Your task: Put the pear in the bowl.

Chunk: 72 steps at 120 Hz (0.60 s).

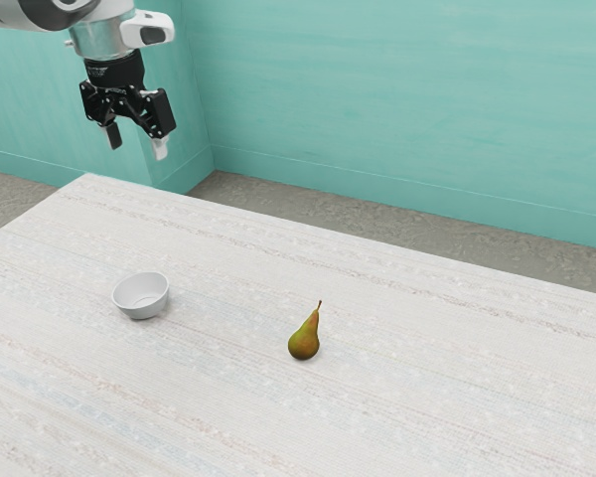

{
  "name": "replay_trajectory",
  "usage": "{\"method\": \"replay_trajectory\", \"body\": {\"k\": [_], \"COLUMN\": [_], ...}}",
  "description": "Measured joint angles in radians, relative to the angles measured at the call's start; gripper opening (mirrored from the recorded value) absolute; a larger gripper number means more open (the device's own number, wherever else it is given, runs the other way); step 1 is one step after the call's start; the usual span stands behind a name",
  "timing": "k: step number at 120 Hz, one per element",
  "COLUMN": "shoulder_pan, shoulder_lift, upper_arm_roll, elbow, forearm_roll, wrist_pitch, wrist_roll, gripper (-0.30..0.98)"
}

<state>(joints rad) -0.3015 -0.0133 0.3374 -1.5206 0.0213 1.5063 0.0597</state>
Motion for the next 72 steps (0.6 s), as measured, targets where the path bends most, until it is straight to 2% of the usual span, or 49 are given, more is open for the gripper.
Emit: {"method": "replay_trajectory", "body": {"k": [32, 47, 57, 72], "shoulder_pan": [-0.037, 0.089, 0.153, -0.008], "shoulder_lift": [0.000, 0.014, 0.107, 0.278], "upper_arm_roll": [0.040, -0.083, -0.157, -0.223], "elbow": [0.001, 0.022, 0.106, 0.230], "forearm_roll": [-0.041, -0.031, -0.016, -0.006], "wrist_pitch": [-0.003, -0.028, -0.038, -0.047], "wrist_roll": [-0.001, -0.003, -0.004, -0.005], "gripper": [0.69, 0.69, 0.69, 0.68]}}
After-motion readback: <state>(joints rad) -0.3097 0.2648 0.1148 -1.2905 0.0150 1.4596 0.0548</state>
